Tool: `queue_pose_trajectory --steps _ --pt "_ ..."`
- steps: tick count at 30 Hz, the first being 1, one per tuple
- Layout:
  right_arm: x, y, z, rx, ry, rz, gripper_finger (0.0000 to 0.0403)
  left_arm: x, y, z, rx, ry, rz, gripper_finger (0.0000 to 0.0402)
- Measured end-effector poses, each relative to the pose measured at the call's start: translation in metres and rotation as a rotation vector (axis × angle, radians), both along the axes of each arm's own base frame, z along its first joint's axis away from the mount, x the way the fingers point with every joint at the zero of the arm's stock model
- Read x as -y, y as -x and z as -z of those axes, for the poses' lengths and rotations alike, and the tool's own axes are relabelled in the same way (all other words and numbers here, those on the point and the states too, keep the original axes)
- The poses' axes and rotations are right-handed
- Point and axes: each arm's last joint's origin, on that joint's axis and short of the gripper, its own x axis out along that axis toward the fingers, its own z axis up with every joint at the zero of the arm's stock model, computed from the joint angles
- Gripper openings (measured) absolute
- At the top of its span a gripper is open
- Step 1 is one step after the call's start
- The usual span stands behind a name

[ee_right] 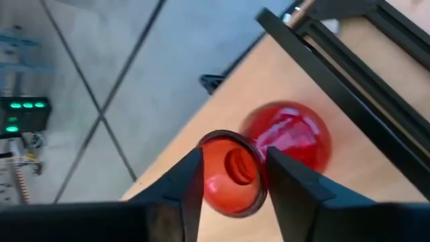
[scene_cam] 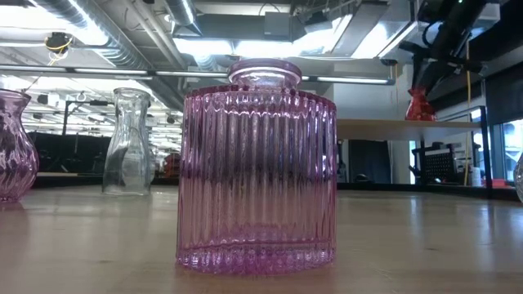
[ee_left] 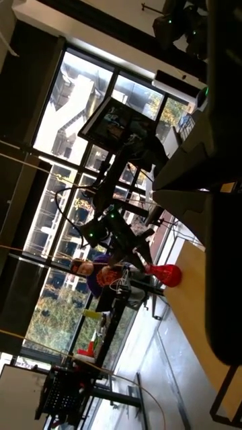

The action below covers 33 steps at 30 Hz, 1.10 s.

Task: Sort vases onto shelf
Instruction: Put the middle right red vase on the shelf

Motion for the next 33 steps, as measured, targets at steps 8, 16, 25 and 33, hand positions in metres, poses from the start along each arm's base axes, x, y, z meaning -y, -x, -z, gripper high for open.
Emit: queue_pose_trajectory --steps 8,16,25,33 --pt "-0.018 0.007 -0.016 0.025 0.122 0.017 0.0149 0.0 0.0 0.0 0.0 0.0 0.0 0.0" --pt "-0.042 0.014 -0.024 0.054 0.157 -0.016 0.0149 -0.001 -0.003 0.002 -0.022 -0.021 -0.006 0.0" --pt "-0.096 0.032 -0.027 -0.108 0.24 -0.221 0.0089 -0.001 -0.006 0.003 -0.029 -0.017 -0.017 0.0" --pt "-0.124 0.039 -0.034 -0.132 0.422 -0.366 0.0012 -0.004 -0.009 0.005 -0.039 0.003 -0.096 0.0"
